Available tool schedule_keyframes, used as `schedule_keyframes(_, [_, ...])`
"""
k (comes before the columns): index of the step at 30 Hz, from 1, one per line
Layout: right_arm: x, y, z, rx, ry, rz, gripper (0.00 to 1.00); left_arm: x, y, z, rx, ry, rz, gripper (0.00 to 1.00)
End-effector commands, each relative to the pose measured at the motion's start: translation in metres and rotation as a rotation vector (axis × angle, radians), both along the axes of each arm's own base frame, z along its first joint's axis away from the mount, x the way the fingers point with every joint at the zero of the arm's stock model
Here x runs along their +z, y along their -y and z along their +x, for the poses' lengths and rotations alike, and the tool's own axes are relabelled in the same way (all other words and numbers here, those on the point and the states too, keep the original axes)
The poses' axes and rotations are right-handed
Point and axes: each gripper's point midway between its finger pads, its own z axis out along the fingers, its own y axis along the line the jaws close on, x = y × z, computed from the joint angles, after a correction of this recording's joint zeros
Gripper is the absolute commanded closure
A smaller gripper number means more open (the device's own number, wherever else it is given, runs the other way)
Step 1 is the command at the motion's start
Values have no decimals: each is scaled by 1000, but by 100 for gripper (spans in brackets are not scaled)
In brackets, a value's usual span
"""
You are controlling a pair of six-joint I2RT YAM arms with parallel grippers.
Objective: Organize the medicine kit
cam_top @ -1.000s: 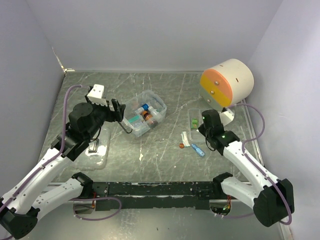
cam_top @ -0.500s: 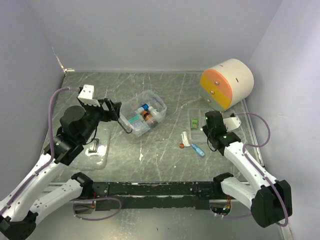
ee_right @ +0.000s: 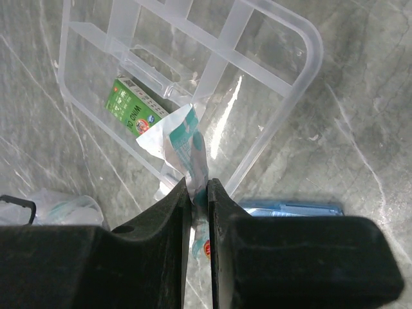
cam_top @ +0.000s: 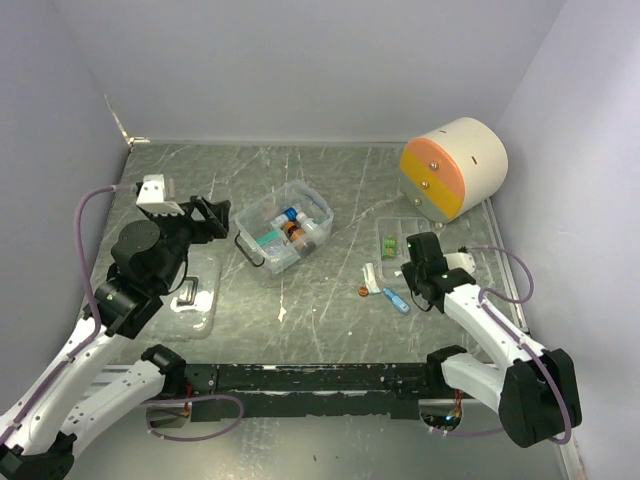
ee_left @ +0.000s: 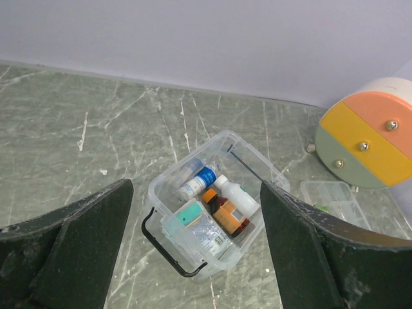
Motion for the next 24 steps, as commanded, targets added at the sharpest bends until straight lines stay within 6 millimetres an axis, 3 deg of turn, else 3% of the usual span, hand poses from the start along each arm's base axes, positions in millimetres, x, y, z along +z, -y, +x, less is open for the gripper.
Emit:
schedule_keyframes(1, [8,10,-5,-122,22,42,86,7,-9,-2,39,33,-67,8])
schedule_keyframes(7, [13,19,-4,-174,72,33,86,7,-9,-4,31,37,-77,8])
schedule_keyframes(18, [-1,9,23,-173,31,41,84,0,-12,-2,55,16,-61,8])
schedule_keyframes(24, [-10,11,25,-204,-7,42,74,-1,-11,-1,55,12,-57,8])
